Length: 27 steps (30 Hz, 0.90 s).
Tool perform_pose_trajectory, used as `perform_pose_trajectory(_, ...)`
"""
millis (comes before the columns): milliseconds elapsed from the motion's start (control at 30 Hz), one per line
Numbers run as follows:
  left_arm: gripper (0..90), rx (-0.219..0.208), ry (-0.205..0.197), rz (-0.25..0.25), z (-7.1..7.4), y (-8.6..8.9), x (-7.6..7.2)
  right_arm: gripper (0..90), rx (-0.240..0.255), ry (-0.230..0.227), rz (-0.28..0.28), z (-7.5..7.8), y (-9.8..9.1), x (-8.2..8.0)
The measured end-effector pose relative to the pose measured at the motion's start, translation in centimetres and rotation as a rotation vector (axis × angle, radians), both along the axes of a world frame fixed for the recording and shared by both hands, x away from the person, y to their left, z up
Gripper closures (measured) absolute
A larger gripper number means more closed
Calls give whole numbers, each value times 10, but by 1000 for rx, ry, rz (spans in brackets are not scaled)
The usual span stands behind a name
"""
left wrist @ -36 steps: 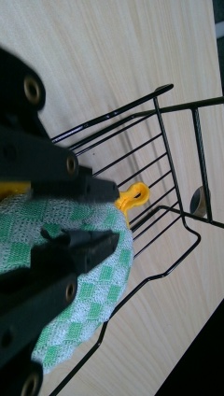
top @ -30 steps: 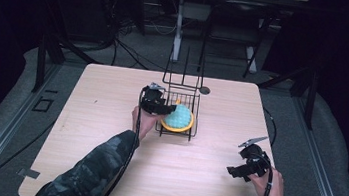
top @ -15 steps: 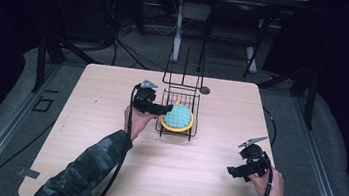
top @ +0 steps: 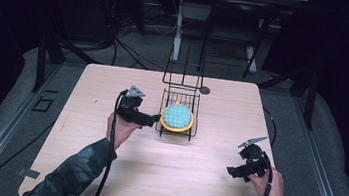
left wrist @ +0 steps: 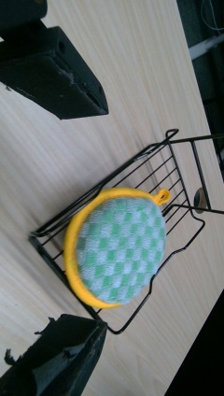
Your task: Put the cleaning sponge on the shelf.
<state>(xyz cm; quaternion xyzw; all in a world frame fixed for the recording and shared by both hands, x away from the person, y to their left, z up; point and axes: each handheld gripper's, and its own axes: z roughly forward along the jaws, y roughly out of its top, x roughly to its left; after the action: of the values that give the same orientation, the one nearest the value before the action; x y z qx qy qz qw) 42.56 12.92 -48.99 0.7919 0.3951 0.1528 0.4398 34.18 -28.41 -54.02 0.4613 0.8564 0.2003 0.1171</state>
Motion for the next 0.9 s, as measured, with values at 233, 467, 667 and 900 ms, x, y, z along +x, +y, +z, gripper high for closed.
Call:
perform_pose_trajectory(233, 0, 48, 31, 7, -5, 14, -13, 77, 8, 0, 0, -1, 0, 0)
perform_pose_trajectory(467, 0, 107, 37, 18, -16, 35, -35, 77, 3, 3, 1, -1, 0, 0)
perform_pose_trajectory(667, 0, 132, 52, 46, -23, 54, -50, 76, 9, -1, 3, -1, 1, 0)
perform_pose_trajectory(900, 0, 108, 68, 78, -23, 77, -57, 76, 2, 1, 4, -1, 1, 1)
